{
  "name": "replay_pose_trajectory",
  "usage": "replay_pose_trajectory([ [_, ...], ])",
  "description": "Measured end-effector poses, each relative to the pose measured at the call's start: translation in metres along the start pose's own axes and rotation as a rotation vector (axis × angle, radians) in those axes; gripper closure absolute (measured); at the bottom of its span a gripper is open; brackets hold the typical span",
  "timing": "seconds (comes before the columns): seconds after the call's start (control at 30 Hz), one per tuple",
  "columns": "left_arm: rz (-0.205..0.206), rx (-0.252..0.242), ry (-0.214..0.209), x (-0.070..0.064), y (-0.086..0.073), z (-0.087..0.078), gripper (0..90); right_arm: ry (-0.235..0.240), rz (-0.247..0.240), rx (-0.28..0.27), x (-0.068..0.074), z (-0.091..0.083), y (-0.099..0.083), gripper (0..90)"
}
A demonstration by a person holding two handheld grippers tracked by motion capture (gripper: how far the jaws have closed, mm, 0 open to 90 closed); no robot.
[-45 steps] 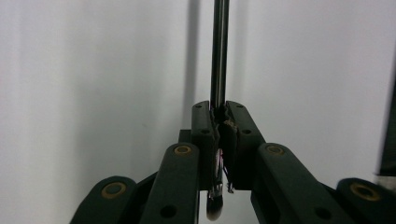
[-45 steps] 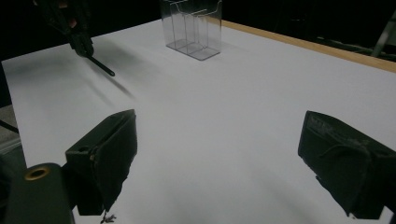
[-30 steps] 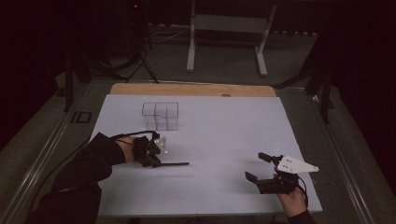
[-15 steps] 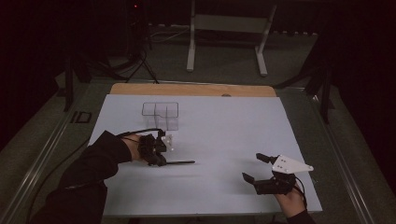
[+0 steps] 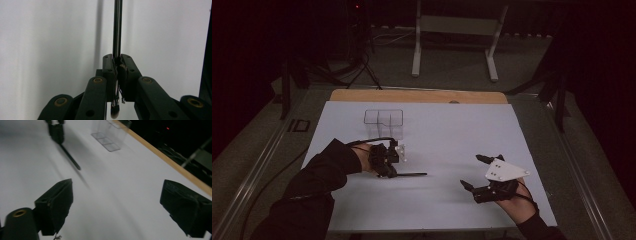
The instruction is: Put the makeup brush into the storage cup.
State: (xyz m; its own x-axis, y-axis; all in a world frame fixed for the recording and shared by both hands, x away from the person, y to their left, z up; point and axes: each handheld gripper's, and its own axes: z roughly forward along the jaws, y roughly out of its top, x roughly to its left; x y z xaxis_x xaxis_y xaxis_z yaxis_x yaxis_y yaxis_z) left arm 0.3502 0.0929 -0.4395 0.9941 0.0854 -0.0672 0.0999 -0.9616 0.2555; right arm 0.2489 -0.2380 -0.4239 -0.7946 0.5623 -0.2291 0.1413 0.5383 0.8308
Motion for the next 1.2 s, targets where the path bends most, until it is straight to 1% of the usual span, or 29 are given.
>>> replay_pose_trajectory([
  [0.07,-0.008,0.0,-0.001,0.001,0.002,0.0,84.8,0.002,-0.042,0.002,0.004,0.004,0.007,15.7],
  [0.1,-0.011,0.0,-0.007,0.001,0.003,0.0,84.8,0.009,-0.051,0.003,0.005,0.005,0.008,16.2],
  [0.13,-0.007,0.002,-0.004,0.0,0.003,0.0,84.8,0.002,-0.064,0.004,0.007,0.007,0.011,16.2],
  [0.17,-0.015,0.005,-0.011,0.001,0.004,0.0,84.8,0.002,-0.07,0.007,0.008,0.009,0.012,16.2],
  [0.2,-0.016,0.009,-0.012,0.0,0.005,0.001,84.8,0.014,-0.085,0.015,0.01,0.012,0.014,16.8],
  [0.3,-0.019,0.028,-0.012,-0.001,0.008,0.003,84.8,0.027,-0.129,0.037,0.016,0.019,0.018,22.2],
  [0.33,-0.022,0.03,-0.018,-0.001,0.009,0.003,84.8,0.03,-0.138,0.051,0.018,0.022,0.02,23.6],
  [0.4,-0.019,0.035,-0.021,-0.001,0.01,0.004,84.8,0.038,-0.136,0.057,0.02,0.024,0.021,23.6],
  [0.43,-0.021,0.037,-0.019,-0.001,0.012,0.005,84.8,0.055,-0.129,0.069,0.022,0.027,0.023,23.6],
  [0.47,-0.018,0.034,-0.023,-0.001,0.012,0.005,84.8,0.057,-0.131,0.079,0.025,0.03,0.025,23.7],
  [0.5,-0.023,0.03,-0.021,0.0,0.013,0.005,84.8,0.062,-0.143,0.087,0.027,0.033,0.027,25.2],
  [0.53,-0.021,0.032,-0.029,-0.001,0.014,0.004,84.8,0.05,-0.157,0.093,0.029,0.035,0.028,25.5],
  [0.57,-0.021,0.014,-0.027,-0.001,0.014,0.003,84.8,0.045,-0.174,0.096,0.031,0.037,0.028,25.5],
  [0.6,-0.021,0.014,-0.027,-0.001,0.014,0.003,84.8,0.045,-0.174,0.096,0.031,0.037,0.028,25.5],
  [0.63,-0.022,0.008,-0.034,-0.001,0.015,0.002,84.8,0.048,-0.198,0.103,0.033,0.039,0.029,25.5],
  [0.67,-0.022,0.007,-0.02,-0.001,0.015,0.001,84.8,0.027,-0.245,0.114,0.038,0.043,0.029,25.6],
  [0.73,-0.019,0.004,-0.029,-0.001,0.016,0.0,84.8,0.019,-0.288,0.12,0.043,0.046,0.03,27.3],
  [0.77,-0.023,0.002,-0.017,-0.001,0.017,0.0,84.8,0.02,-0.297,0.118,0.045,0.047,0.03,29.9],
  [0.8,-0.023,0.006,-0.026,0.0,0.017,0.001,84.8,0.032,-0.296,0.117,0.047,0.049,0.031,30.4],
  [0.83,-0.02,0.012,-0.02,-0.001,0.019,0.001,84.8,0.035,-0.303,0.116,0.049,0.051,0.032,30.6],
  [0.9,-0.024,0.02,-0.029,0.0,0.021,0.003,84.8,0.023,-0.345,0.126,0.054,0.055,0.033,32.8],
  [0.97,-0.039,0.01,-0.035,0.0,0.024,0.004,84.7,-0.012,-0.42,0.142,0.061,0.06,0.033,34.6],
  [1.0,-0.031,0.012,-0.028,0.0,0.025,0.004,84.8,-0.017,-0.439,0.146,0.064,0.061,0.033,36.6],
  [1.03,-0.041,0.011,-0.032,0.001,0.026,0.004,84.8,-0.033,-0.475,0.16,0.067,0.063,0.033,40.0],
  [1.07,-0.032,0.014,-0.03,0.0,0.027,0.005,84.7,-0.054,-0.546,0.177,0.071,0.066,0.032,42.5],
  [1.1,-0.034,0.011,-0.02,0.001,0.028,0.004,84.8,-0.065,-0.584,0.195,0.074,0.068,0.031,44.5],
  [1.13,-0.037,0.011,-0.031,0.001,0.028,0.004,84.8,-0.071,-0.616,0.211,0.076,0.07,0.03,48.5],
  [1.17,-0.027,0.011,-0.03,0.0,0.029,0.004,84.7,-0.078,-0.633,0.222,0.078,0.072,0.029,51.0],
  [1.2,-0.032,0.01,-0.025,0.0,0.03,0.004,84.7,-0.087,-0.656,0.236,0.079,0.075,0.027,53.1],
])
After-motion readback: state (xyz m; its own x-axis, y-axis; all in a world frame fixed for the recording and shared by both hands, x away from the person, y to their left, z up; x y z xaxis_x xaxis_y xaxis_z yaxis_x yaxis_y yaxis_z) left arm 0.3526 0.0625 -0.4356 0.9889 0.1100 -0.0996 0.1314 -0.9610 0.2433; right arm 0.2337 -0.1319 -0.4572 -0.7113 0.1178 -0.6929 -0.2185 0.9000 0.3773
